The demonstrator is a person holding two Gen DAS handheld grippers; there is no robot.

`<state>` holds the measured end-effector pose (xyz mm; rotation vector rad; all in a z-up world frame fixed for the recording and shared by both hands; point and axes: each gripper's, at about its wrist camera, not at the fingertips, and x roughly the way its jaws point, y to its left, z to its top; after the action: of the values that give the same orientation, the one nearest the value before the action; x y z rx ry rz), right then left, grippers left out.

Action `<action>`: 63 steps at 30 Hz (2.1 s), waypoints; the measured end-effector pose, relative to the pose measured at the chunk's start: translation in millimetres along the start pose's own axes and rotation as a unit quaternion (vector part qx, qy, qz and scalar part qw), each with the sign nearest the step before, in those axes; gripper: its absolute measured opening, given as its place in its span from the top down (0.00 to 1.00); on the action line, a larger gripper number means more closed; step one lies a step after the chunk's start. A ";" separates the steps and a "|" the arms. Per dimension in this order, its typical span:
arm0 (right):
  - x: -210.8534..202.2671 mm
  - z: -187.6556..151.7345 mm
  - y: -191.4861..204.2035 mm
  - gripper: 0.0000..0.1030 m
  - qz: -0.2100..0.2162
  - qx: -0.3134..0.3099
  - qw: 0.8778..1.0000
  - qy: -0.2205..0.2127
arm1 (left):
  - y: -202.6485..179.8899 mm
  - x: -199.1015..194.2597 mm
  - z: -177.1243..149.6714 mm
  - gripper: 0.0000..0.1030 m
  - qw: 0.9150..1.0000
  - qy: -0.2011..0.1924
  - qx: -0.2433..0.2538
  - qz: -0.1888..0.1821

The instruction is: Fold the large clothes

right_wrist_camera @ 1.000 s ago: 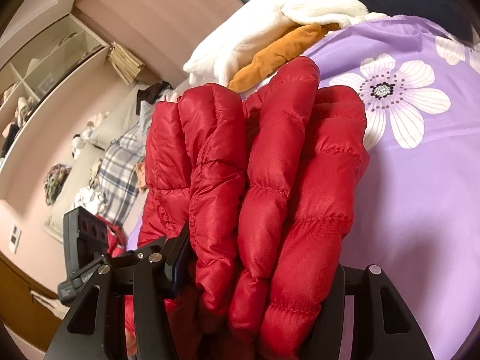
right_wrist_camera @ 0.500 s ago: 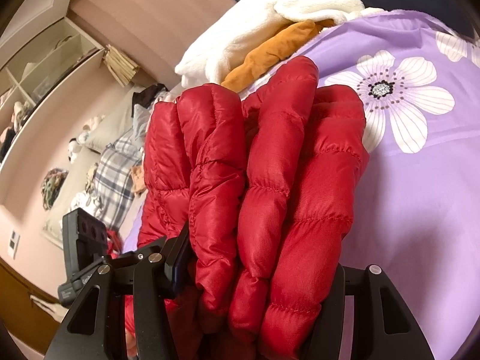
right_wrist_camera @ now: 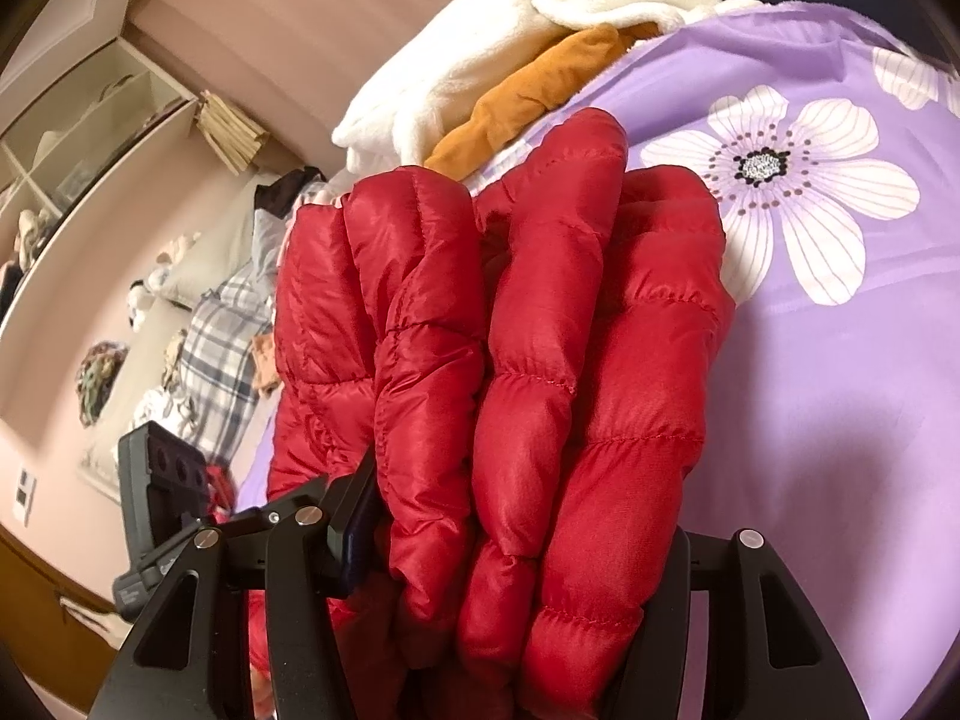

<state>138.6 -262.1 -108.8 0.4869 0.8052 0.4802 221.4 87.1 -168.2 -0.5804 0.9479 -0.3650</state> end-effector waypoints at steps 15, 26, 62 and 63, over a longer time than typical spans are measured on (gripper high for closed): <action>6.4 -0.3 -8.0 0.32 -0.022 0.023 0.999 0.019 | -4.6 -14.3 1.8 0.08 0.998 -0.017 0.025 0.060; -24.4 -1.3 -12.8 0.27 -0.029 0.032 0.999 0.003 | -25.0 -51.2 9.4 0.10 0.987 -0.067 0.077 0.122; 11.8 -16.1 47.2 0.68 -0.139 -0.153 0.978 0.011 | -48.8 -34.7 -31.0 0.43 0.974 -0.050 0.160 0.151; 7.0 -16.8 50.4 0.68 -0.135 -0.153 0.979 0.007 | -48.8 -35.0 -30.7 0.43 0.974 -0.049 0.159 0.151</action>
<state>119.0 -214.6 -93.6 0.0866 0.7798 0.3463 174.6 57.9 -129.4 -0.1556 0.8450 -0.2050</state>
